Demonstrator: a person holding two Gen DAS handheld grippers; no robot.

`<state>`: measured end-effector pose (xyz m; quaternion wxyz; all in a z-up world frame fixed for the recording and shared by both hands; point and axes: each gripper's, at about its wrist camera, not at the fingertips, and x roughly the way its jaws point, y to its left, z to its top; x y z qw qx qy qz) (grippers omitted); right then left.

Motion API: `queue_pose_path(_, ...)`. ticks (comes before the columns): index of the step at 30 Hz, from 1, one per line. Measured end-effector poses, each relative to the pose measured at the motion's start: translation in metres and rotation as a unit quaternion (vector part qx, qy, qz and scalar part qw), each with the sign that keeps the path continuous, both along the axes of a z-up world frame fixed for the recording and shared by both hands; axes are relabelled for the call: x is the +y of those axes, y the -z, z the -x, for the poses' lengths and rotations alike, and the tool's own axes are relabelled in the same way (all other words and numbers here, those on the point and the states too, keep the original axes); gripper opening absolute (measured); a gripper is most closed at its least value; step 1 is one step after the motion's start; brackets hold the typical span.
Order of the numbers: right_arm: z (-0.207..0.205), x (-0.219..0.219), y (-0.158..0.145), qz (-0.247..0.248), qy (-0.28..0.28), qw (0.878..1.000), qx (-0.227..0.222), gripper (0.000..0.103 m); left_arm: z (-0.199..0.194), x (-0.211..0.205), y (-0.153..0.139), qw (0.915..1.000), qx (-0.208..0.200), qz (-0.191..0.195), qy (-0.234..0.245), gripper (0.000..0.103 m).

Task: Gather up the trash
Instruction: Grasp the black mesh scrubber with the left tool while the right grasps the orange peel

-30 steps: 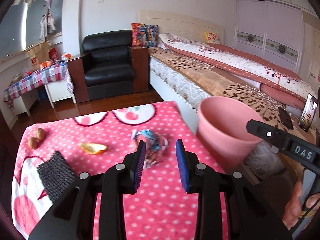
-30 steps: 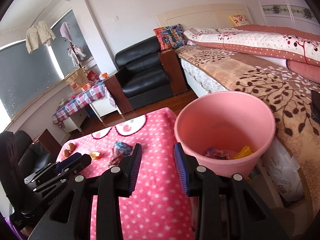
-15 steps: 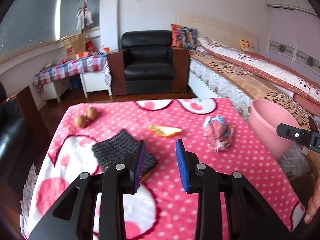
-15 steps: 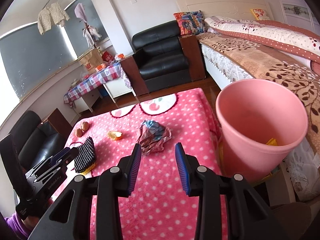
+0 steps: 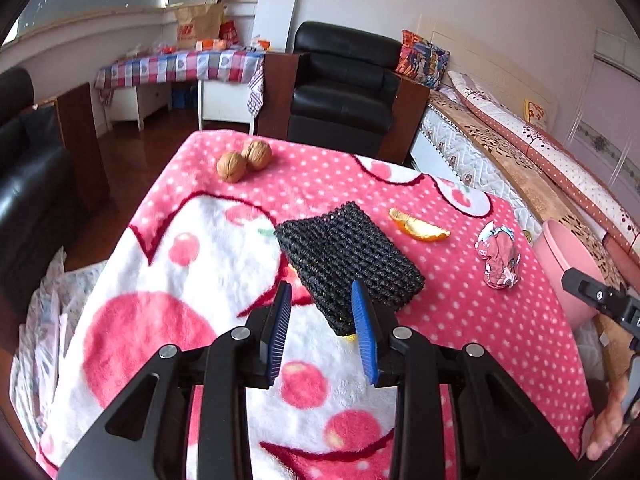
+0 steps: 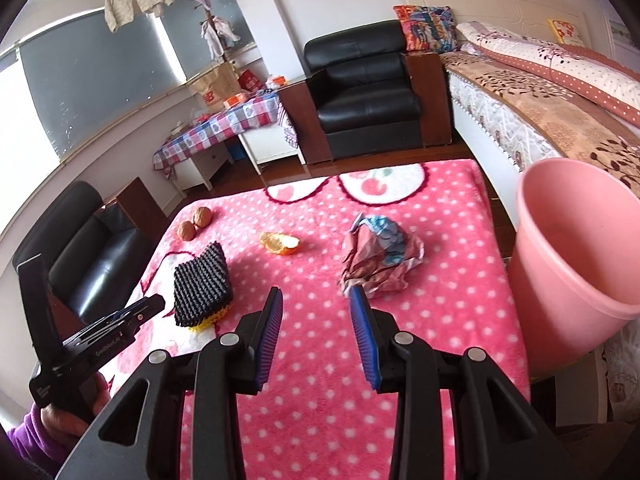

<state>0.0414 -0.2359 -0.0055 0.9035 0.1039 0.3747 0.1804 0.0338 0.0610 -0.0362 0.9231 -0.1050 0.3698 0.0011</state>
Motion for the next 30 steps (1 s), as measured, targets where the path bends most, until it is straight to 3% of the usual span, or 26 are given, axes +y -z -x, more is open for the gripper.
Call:
queue_pose_path(5,-0.003,0.012,0.004,0.008,-0.012,1.0,0.005,0.035,-0.013,0.007,0.007,0.9983,0.03,0.05,-0.002,0.031)
queue_pose_path(13,-0.016,0.027,0.007,0.014,-0.027,1.0,0.009,0.035,-0.026,0.0,0.017,0.9977,0.054,0.039,0.01,0.031)
queue_pose_path(14,-0.018,0.03,0.007,0.015,-0.028,0.999,0.01,0.035,-0.026,0.0,0.017,0.9979,0.051,0.038,0.009,0.029)
queue_pose_path(15,-0.021,0.032,0.007,0.016,-0.031,0.999,0.01,0.035,-0.025,0.0,0.016,0.9982,0.046,0.038,0.008,0.016)
queue_pose_path(18,-0.031,0.041,0.009,0.018,-0.04,0.999,0.011,0.036,-0.023,0.002,0.012,0.9987,0.031,0.04,0.012,0.009)
queue_pose_path(24,-0.056,0.062,0.015,0.021,-0.066,0.997,0.017,0.038,-0.014,0.026,-0.01,0.9979,-0.018,0.06,-0.016,0.008)
queue_pose_path(26,-0.065,0.071,0.017,0.032,-0.073,0.997,0.015,0.044,-0.012,0.032,-0.016,0.9975,-0.031,0.059,-0.025,0.008)
queue_pose_path(30,-0.081,0.086,0.021,0.048,-0.085,0.995,0.012,0.049,-0.012,0.041,-0.022,0.9959,-0.034,0.08,-0.024,0.008)
